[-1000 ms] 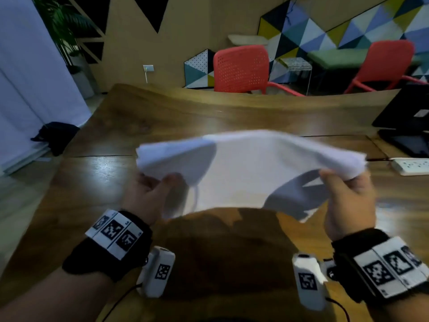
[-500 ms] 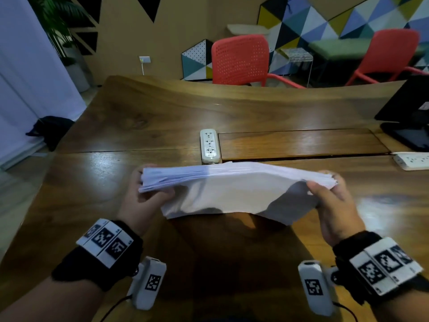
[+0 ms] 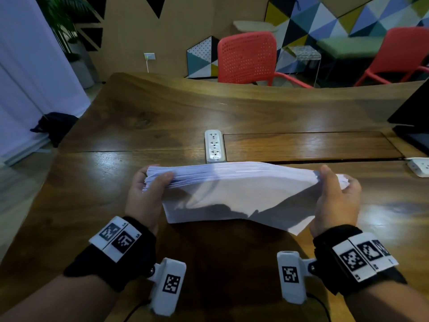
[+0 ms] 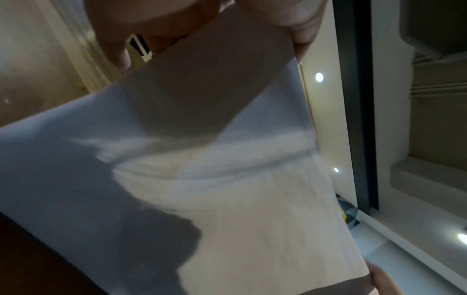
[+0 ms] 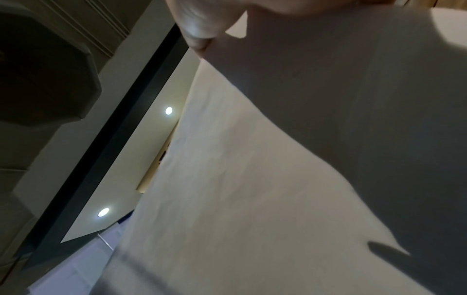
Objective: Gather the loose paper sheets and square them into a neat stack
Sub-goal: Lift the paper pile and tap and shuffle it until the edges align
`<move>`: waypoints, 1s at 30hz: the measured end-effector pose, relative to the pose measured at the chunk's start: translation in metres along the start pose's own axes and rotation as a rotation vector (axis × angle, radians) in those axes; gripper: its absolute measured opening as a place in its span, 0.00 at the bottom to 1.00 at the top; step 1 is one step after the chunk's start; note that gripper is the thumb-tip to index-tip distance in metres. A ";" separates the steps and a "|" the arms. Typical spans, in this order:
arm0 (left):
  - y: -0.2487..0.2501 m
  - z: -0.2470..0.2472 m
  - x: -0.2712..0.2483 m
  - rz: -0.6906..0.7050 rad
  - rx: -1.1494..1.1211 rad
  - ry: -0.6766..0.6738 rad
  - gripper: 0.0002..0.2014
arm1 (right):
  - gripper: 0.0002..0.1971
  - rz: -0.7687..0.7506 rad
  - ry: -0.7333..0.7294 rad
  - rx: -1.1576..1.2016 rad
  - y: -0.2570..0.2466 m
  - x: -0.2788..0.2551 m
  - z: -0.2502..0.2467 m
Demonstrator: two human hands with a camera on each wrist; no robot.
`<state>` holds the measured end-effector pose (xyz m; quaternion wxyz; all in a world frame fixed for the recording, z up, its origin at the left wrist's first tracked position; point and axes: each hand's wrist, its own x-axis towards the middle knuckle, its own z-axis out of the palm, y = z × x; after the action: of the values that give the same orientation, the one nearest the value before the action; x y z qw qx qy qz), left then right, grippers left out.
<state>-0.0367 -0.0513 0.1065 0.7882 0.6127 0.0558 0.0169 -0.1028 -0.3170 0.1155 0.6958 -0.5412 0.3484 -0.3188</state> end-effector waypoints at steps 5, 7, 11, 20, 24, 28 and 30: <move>0.003 -0.003 0.009 0.005 -0.002 0.003 0.12 | 0.11 -0.041 0.042 0.019 -0.002 0.001 0.005; 0.002 0.001 0.011 0.007 -0.002 0.048 0.04 | 0.11 -0.042 0.056 0.021 -0.001 0.001 0.004; 0.001 0.006 0.014 0.013 0.031 0.110 0.12 | 0.11 -0.047 0.070 0.018 -0.001 0.003 0.004; 0.003 -0.005 0.016 0.072 0.003 -0.235 0.28 | 0.11 0.037 0.049 -0.042 -0.008 0.004 0.003; -0.005 -0.021 0.012 0.155 0.253 -0.337 0.38 | 0.16 0.052 0.049 -0.057 -0.008 0.006 0.004; -0.010 -0.016 0.013 0.229 0.255 -0.242 0.20 | 0.17 0.044 0.031 -0.088 -0.006 0.010 0.001; -0.008 -0.015 0.015 0.199 0.182 -0.237 0.09 | 0.10 0.033 0.013 -0.135 -0.006 0.011 0.001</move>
<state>-0.0241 -0.0379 0.0942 0.7250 0.6816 -0.0973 0.0175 -0.0968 -0.3268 0.1204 0.6604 -0.5791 0.3826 -0.2866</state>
